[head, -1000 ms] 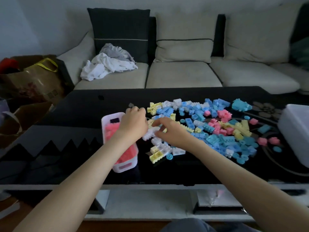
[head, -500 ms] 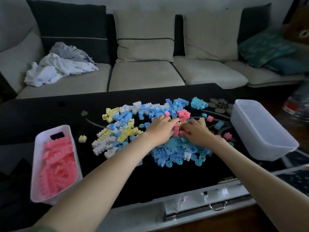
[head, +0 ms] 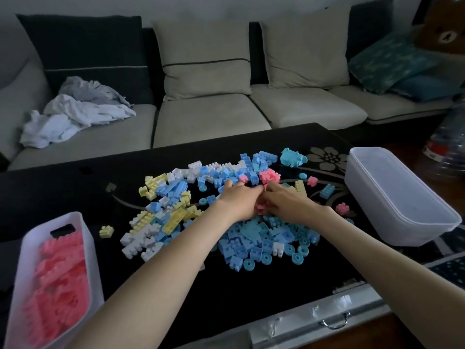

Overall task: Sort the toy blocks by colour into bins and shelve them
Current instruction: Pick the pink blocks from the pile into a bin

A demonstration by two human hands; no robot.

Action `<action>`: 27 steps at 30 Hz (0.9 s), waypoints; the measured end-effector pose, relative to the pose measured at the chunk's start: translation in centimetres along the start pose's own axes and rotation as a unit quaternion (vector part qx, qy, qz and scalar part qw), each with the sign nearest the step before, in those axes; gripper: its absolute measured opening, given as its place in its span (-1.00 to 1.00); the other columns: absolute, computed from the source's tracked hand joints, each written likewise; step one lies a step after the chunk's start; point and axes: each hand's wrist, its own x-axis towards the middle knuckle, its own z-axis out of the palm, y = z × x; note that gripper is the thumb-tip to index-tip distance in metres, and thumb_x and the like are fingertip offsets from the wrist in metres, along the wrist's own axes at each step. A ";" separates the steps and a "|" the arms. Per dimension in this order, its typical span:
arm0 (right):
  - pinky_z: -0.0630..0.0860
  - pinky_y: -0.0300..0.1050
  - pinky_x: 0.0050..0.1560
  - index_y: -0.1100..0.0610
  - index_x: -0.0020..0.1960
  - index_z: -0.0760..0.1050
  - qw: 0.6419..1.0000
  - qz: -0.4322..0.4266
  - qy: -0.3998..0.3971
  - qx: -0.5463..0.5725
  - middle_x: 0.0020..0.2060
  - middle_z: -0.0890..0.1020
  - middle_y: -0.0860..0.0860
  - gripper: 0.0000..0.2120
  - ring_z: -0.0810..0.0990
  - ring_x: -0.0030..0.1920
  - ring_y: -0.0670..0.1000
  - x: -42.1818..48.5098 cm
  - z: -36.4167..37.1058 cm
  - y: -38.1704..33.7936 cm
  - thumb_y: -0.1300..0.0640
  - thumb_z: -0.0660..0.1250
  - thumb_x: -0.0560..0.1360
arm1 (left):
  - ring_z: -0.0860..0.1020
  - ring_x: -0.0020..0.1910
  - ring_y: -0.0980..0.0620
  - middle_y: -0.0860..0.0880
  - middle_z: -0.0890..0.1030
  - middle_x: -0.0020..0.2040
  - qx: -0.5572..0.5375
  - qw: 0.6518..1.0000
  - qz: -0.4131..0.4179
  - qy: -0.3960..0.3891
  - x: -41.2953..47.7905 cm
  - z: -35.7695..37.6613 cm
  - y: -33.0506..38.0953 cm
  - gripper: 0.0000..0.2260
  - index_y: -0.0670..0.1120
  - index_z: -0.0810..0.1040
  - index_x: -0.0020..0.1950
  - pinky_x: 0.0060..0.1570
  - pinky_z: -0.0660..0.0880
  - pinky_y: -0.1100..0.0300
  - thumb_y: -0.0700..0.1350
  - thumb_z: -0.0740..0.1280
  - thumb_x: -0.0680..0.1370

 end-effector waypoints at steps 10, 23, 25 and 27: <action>0.43 -0.08 0.00 0.12 0.14 0.40 0.997 0.048 0.009 0.064 -0.01 0.44 -0.02 -0.83 0.45 0.01 0.02 1.0 1.1 0.1 0.22 0.14 0.58 | 0.46 -0.09 -0.09 -0.07 0.46 -0.06 -0.037 0.998 -0.038 -0.016 -0.4 0.5 -1.6 -0.62 -0.06 0.26 0.37 -0.21 0.34 0.06 -0.24 0.21 0.57; 0.41 -0.26 -0.30 0.08 0.02 0.48 0.950 0.109 0.151 0.249 -0.17 0.56 -0.03 -0.87 0.51 -0.28 -0.10 0.8 0.0 -0.4 0.04 0.25 0.57 | 0.52 -0.01 -0.02 -0.03 0.53 0.04 -0.222 0.972 -0.074 0.005 -0.5 -0.4 -1.8 -0.78 -0.09 0.48 0.17 -0.06 0.48 0.12 -0.10 0.29 0.53; 0.38 -0.25 -0.33 0.09 0.02 0.46 0.960 0.075 0.134 0.235 -0.18 0.55 -0.03 -0.87 0.50 -0.28 -0.07 0.8 0.0 -1.1 0.03 0.24 0.57 | 0.52 -0.05 0.04 0.01 0.53 0.00 -0.269 0.959 -0.085 0.039 -0.5 -0.2 -2.3 -0.81 -0.07 0.51 0.15 -0.09 0.47 0.17 -0.06 0.27 0.56; 0.41 -0.27 -0.30 0.09 0.04 0.45 0.972 0.047 0.101 0.206 -0.18 0.53 -0.06 -0.88 0.50 -0.27 -0.09 0.9 0.3 -1.6 0.06 0.23 0.58 | 0.53 -0.08 0.03 0.02 0.55 -0.05 -0.315 0.938 -0.110 0.090 -0.7 0.0 -3.0 -0.83 -0.08 0.53 0.09 -0.12 0.46 0.16 -0.03 0.25 0.58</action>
